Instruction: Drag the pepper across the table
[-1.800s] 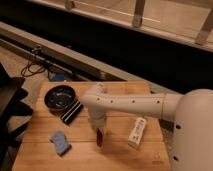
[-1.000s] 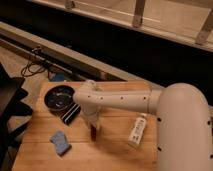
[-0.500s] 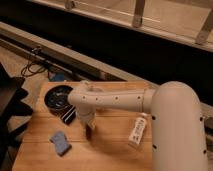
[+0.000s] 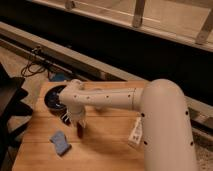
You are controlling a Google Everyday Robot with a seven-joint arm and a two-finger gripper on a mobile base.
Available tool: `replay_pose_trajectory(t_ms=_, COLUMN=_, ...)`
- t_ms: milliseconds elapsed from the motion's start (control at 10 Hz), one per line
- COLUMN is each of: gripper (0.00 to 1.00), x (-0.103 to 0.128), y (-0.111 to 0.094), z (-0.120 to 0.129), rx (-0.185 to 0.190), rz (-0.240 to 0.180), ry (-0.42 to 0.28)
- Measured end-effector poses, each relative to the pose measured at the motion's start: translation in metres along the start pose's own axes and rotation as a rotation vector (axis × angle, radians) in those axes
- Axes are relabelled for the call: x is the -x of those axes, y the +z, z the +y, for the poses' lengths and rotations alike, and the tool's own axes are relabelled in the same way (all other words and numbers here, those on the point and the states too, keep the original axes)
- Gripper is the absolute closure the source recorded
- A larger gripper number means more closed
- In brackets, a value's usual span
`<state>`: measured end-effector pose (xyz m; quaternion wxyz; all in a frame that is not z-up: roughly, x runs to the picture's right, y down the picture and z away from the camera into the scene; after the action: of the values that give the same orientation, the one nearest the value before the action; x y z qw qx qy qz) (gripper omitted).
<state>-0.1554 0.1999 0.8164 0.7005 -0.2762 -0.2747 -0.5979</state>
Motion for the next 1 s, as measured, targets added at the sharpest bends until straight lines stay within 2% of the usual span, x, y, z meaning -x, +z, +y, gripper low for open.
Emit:
replay_pose_trajectory(t_ms=400, gripper=0.81, x=0.000, y=-0.002, z=-0.017, rx=-0.020, rz=0.006, ry=-0.042)
replay_pose_trajectory(t_ms=700, gripper=0.81, x=0.005, y=-0.006, z=-0.055, rx=-0.037, rz=0.022, ry=-0.117)
replay_pose_trajectory(t_ms=1000, gripper=0.81, x=0.006, y=-0.007, z=-0.077, rx=-0.042, rz=0.030, ry=-0.166)
